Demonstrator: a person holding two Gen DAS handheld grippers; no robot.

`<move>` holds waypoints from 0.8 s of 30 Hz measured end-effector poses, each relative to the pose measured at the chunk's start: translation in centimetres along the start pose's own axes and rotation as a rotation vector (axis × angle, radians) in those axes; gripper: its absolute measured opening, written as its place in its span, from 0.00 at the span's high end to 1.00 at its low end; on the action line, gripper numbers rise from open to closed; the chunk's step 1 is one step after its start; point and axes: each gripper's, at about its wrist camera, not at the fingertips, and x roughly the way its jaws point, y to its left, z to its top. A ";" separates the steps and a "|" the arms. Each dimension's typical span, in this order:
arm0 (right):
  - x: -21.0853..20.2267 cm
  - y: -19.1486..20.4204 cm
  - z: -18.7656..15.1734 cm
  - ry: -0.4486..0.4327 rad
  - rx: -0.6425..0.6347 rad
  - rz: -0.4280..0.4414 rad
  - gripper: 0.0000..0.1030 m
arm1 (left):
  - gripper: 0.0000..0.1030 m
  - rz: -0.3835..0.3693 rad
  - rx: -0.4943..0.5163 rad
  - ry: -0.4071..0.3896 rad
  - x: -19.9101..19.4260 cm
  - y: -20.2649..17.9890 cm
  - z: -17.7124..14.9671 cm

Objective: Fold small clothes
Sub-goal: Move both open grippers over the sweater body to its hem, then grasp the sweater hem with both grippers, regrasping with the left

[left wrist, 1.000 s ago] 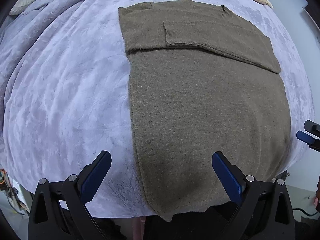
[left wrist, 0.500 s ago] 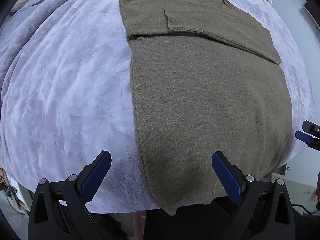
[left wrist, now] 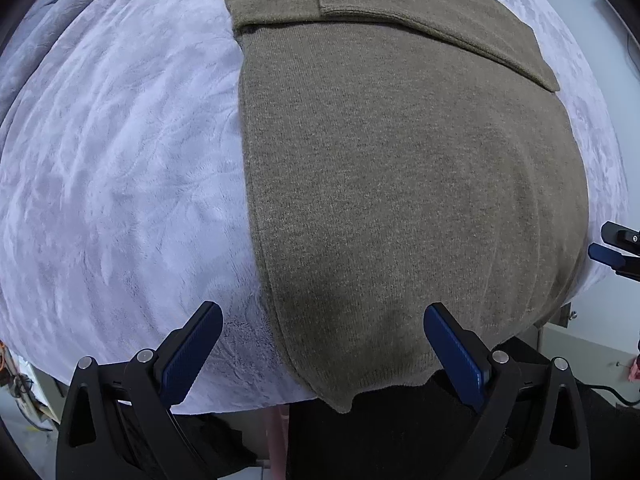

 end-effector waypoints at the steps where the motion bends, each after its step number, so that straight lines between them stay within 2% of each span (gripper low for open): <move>1: 0.1 -0.2 -0.1 0.003 0.003 -0.002 0.14 | 0.02 0.000 0.002 0.004 0.1 -0.1 -0.1; 9: 0.8 -2.0 -0.8 0.045 0.006 -0.042 0.14 | 0.02 -0.030 0.022 0.049 1.5 -0.4 -1.3; 20: 2.1 -6.0 -3.1 0.146 -0.018 -0.102 0.14 | 0.02 -0.177 0.009 0.131 4.3 -0.1 -3.7; 24: 3.9 -6.8 -3.5 0.189 -0.043 -0.096 0.14 | 0.02 -0.161 0.007 0.142 5.6 -0.5 -3.6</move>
